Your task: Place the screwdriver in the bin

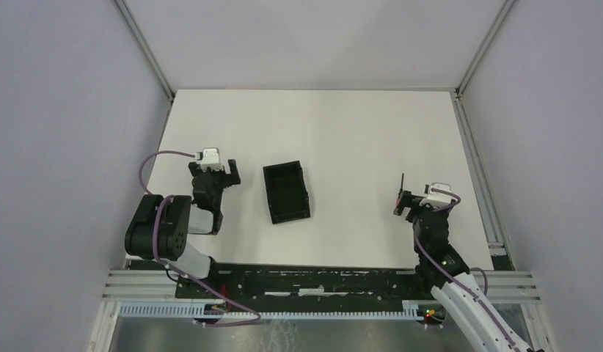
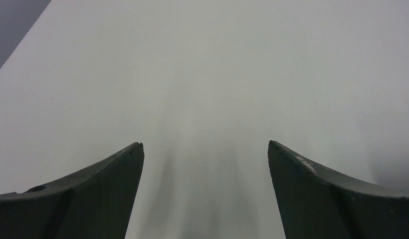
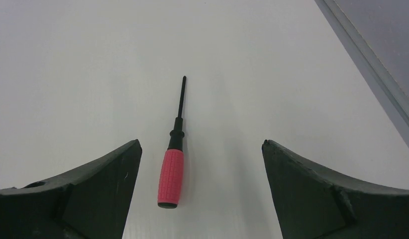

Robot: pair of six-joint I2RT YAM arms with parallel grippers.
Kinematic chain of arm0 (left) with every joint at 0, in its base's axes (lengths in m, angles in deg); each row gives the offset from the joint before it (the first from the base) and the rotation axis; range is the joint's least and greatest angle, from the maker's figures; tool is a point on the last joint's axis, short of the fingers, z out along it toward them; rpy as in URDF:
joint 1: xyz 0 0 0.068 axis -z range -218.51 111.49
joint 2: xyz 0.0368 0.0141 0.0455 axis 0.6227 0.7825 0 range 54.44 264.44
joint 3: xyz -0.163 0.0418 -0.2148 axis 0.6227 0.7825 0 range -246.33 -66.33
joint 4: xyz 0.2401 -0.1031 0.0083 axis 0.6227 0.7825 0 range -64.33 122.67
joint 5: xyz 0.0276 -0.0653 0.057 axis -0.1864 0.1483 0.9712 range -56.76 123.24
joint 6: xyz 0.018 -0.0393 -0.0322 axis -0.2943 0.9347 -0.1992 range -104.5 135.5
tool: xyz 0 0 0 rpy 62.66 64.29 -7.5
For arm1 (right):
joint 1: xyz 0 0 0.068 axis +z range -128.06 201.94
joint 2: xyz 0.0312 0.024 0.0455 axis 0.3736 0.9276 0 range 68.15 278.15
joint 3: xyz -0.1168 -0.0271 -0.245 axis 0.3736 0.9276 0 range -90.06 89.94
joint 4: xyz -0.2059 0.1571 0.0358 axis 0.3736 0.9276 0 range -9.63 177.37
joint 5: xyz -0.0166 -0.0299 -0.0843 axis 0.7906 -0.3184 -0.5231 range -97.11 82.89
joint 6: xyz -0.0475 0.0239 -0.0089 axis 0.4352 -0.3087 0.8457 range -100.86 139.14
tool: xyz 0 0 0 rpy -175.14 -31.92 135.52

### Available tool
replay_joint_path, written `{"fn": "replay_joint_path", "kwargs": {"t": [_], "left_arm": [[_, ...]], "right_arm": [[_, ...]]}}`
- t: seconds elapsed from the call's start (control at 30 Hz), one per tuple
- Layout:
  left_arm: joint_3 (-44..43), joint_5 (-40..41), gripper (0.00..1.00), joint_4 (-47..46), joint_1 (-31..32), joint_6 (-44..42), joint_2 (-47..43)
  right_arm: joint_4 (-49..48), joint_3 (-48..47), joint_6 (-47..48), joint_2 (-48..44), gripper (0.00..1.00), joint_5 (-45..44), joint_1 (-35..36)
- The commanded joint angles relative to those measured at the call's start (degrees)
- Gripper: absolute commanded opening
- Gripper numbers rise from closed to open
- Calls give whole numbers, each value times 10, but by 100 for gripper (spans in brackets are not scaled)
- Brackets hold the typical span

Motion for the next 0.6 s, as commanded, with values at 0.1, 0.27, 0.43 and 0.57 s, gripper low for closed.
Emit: {"fn": "replay_joint_path", "kwargs": {"t": [0.1, 0.27, 0.43, 0.57], "left_arm": [[-3, -5, 100, -16, -2, 8, -7], [-3, -5, 100, -15, -2, 9, -8], [-2, -5, 100, -15, -2, 9, -8], [-2, -5, 100, -16, -2, 9, -8]], "right_arm": [[27, -132, 17, 78, 98, 8, -1], [175, -309, -14, 252, 98, -39, -1], [328, -463, -45, 444, 98, 6, -8], [312, -456, -37, 512, 96, 95, -28]]}}
